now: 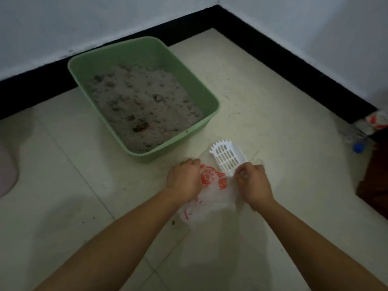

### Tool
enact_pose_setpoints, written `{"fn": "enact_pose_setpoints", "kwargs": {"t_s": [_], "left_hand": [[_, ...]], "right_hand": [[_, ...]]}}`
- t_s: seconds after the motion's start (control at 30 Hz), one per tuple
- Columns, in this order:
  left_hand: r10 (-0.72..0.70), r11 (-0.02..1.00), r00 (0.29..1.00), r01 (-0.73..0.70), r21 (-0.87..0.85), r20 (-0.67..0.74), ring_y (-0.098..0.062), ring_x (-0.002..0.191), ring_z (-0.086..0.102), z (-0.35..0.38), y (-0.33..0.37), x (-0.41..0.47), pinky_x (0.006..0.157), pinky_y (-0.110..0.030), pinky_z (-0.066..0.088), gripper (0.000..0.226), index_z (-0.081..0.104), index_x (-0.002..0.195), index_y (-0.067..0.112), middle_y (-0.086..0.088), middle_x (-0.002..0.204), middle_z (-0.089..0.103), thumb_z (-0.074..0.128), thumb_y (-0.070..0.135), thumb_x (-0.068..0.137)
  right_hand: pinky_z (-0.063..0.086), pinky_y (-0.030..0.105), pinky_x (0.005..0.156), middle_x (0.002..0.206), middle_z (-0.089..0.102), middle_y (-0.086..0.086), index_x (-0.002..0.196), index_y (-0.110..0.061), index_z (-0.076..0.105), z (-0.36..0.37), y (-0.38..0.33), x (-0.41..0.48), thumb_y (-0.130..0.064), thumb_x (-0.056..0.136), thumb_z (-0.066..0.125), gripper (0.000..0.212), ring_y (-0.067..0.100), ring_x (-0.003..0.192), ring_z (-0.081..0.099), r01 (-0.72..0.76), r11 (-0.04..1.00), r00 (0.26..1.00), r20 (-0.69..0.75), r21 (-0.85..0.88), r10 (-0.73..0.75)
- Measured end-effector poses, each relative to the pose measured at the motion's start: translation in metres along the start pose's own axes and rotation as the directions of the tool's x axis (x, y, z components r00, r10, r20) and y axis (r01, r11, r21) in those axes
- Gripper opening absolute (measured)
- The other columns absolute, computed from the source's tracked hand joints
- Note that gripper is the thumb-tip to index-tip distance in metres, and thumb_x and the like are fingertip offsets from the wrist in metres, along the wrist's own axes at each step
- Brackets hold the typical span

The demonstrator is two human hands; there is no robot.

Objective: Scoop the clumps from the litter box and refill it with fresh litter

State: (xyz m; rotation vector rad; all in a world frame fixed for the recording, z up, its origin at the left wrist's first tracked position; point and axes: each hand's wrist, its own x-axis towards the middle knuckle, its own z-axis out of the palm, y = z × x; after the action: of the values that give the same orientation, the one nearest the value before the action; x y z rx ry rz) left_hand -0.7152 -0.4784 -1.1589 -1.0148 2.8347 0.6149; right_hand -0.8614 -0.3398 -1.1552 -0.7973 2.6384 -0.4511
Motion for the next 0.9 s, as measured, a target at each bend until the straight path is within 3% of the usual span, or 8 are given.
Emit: {"fn": "enact_pose_setpoints", "kwargs": {"t_s": [0.1, 0.23, 0.33, 0.4, 0.5, 0.6, 0.77, 0.9], "left_hand": [[0.079, 0.985, 0.960, -0.116, -0.126, -0.267, -0.021, 0.089, 0.062, -0.015, -0.003, -0.003, 0.067, -0.031, 0.046, 0.024, 0.061, 0.110, 0.020, 0.003, 0.107, 0.061, 0.053, 0.032, 0.091], [0.038, 0.917, 0.795, -0.268, -0.294, -0.605, -0.020, 0.059, 0.057, -0.062, -0.005, 0.007, 0.050, -0.023, 0.037, 0.011, 0.065, 0.089, 0.018, 0.003, 0.083, 0.064, 0.061, 0.025, 0.082], [-0.118, 0.862, 0.738, -0.256, -0.438, -0.664, -0.013, 0.061, 0.052, -0.103, -0.018, 0.017, 0.050, -0.020, 0.033, 0.006, 0.064, 0.089, 0.016, 0.003, 0.081, 0.063, 0.063, 0.021, 0.086], [-0.248, 0.805, 0.732, -0.208, -0.555, -0.635, -0.009, 0.064, 0.049, -0.120, -0.036, 0.024, 0.052, -0.019, 0.033, 0.005, 0.059, 0.086, 0.020, 0.008, 0.076, 0.060, 0.064, 0.020, 0.086], [-0.392, 0.732, 0.716, -0.137, -0.667, -0.577, -0.007, 0.064, 0.046, -0.131, -0.076, 0.025, 0.060, -0.030, 0.040, 0.012, 0.049, 0.084, 0.024, 0.013, 0.067, 0.051, 0.060, 0.020, 0.082], [-0.530, 0.736, 0.635, 0.016, -0.677, -0.562, -0.008, 0.061, 0.043, -0.138, -0.123, 0.003, 0.062, -0.034, 0.038, 0.009, 0.046, 0.083, 0.020, 0.010, 0.065, 0.048, 0.055, 0.020, 0.082], [-0.584, 0.781, 0.658, 0.297, -0.549, -0.476, -0.018, 0.064, 0.051, -0.157, -0.198, -0.062, 0.061, -0.038, 0.044, 0.012, 0.043, 0.082, 0.020, 0.006, 0.067, 0.050, 0.054, 0.022, 0.086], [-0.591, 0.807, 0.675, 0.499, -0.315, -0.442, -0.022, 0.069, 0.054, -0.168, -0.229, -0.112, 0.056, -0.031, 0.034, 0.017, 0.048, 0.079, 0.014, -0.001, 0.072, 0.057, 0.059, 0.022, 0.090]], "right_hand": [[0.046, 0.031, 0.081, 0.111, 0.052, 0.009, 0.103, -0.019, 0.058, -0.009, -0.019, 0.004, -0.026, 0.097, 0.056, 0.010, 0.021, 0.083, 0.056, 0.017, 0.995, 0.982, -0.187, 0.101, 0.002], [0.038, 0.026, 0.077, 0.108, 0.051, 0.005, 0.103, -0.017, 0.052, -0.043, -0.072, 0.015, -0.025, 0.098, 0.050, 0.009, 0.011, 0.084, 0.048, 0.141, 0.959, 0.869, -0.495, 0.246, -0.001], [0.046, 0.030, 0.080, 0.108, 0.049, 0.002, 0.103, -0.022, 0.046, -0.057, -0.117, 0.032, -0.026, 0.098, 0.049, 0.006, 0.010, 0.087, 0.049, 0.278, 0.915, 0.811, -0.582, 0.293, -0.059], [0.046, 0.019, 0.075, 0.109, 0.049, 0.002, 0.103, -0.024, 0.045, -0.055, -0.146, 0.042, -0.027, 0.099, 0.048, 0.006, 0.007, 0.085, 0.050, 0.315, 0.896, 0.824, -0.559, 0.311, -0.095], [0.047, 0.027, 0.076, 0.108, 0.048, -0.001, 0.108, -0.019, 0.050, -0.041, -0.189, 0.054, -0.027, 0.100, 0.047, 0.011, 0.014, 0.086, 0.055, 0.381, 0.878, 0.838, -0.510, 0.291, -0.194], [0.041, 0.023, 0.073, 0.111, 0.049, 0.002, 0.110, -0.014, 0.054, -0.019, -0.239, 0.052, -0.025, 0.099, 0.052, 0.016, 0.015, 0.087, 0.056, 0.480, 0.824, 0.834, -0.447, 0.301, -0.323], [0.036, 0.019, 0.074, 0.108, 0.043, -0.002, 0.113, -0.014, 0.056, 0.025, -0.313, 0.022, -0.027, 0.097, 0.056, 0.021, 0.011, 0.086, 0.046, 0.613, 0.670, 0.781, -0.191, 0.418, -0.595], [0.045, 0.033, 0.079, 0.106, 0.047, 0.002, 0.107, -0.015, 0.056, 0.054, -0.343, -0.013, -0.027, 0.097, 0.055, 0.016, 0.019, 0.090, 0.052, 0.632, 0.656, 0.698, 0.066, 0.411, -0.713]]}}
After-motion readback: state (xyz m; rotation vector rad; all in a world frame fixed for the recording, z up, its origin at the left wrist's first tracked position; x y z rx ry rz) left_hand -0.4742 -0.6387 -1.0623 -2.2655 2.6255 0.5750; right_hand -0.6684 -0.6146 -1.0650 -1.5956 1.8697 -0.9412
